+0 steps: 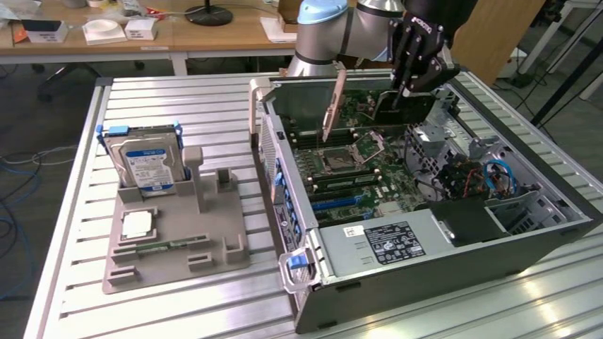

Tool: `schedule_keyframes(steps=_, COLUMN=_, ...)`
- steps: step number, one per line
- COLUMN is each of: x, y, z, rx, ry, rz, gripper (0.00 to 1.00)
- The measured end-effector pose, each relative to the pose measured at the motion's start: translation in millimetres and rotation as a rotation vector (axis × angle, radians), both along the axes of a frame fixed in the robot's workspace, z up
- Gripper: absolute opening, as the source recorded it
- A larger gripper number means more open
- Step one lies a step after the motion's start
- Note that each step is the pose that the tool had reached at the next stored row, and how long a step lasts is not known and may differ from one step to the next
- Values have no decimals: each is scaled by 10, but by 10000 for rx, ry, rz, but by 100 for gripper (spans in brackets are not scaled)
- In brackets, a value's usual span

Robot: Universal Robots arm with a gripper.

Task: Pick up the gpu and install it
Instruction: 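Insert the gpu into the slot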

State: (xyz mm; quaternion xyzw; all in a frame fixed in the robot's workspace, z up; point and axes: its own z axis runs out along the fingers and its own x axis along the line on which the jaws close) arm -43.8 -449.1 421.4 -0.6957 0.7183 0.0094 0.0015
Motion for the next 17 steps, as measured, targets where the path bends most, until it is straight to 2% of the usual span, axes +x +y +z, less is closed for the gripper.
schedule_keyframes(steps=5, x=0, y=-1, z=-36, rx=-1, ry=-1, rz=4, gripper=26)
schedule_keyframes(steps=17, x=0, y=0, z=-243, rx=-1, ry=-1, rz=27, gripper=26)
